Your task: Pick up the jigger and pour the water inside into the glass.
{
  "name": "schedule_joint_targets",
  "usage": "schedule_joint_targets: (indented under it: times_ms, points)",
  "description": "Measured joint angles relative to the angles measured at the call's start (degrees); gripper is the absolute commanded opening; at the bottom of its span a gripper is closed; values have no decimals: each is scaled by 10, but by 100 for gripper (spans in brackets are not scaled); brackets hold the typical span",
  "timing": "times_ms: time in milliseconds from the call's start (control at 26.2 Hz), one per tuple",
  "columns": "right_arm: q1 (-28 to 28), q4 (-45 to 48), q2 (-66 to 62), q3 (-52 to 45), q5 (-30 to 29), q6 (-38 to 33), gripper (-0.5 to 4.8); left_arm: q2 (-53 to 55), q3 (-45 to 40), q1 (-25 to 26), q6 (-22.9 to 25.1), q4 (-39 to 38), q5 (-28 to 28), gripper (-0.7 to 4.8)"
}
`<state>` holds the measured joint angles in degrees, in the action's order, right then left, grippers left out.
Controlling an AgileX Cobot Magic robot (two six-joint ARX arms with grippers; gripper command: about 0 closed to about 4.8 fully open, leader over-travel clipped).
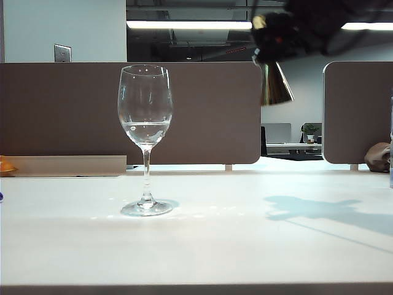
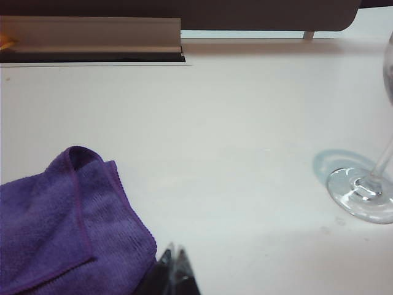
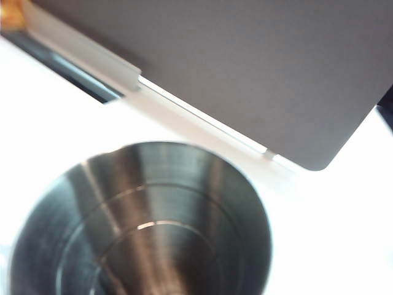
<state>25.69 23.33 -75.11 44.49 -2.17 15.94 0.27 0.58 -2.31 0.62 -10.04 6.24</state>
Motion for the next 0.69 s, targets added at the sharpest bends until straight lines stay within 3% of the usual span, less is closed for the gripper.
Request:
schedule_joint_targets:
  times_ms: [153, 344, 688]
  points:
    - [-32, 64, -6, -60, -46, -57, -2, 0, 0, 0, 0, 0, 0, -5]
    - [-44, 106, -72, -94, -113, -71, -2, 0, 0, 0, 0, 0, 0, -5]
    - [-44, 143, -133, -96, -130, -90, -2, 0, 0, 0, 0, 0, 0, -5]
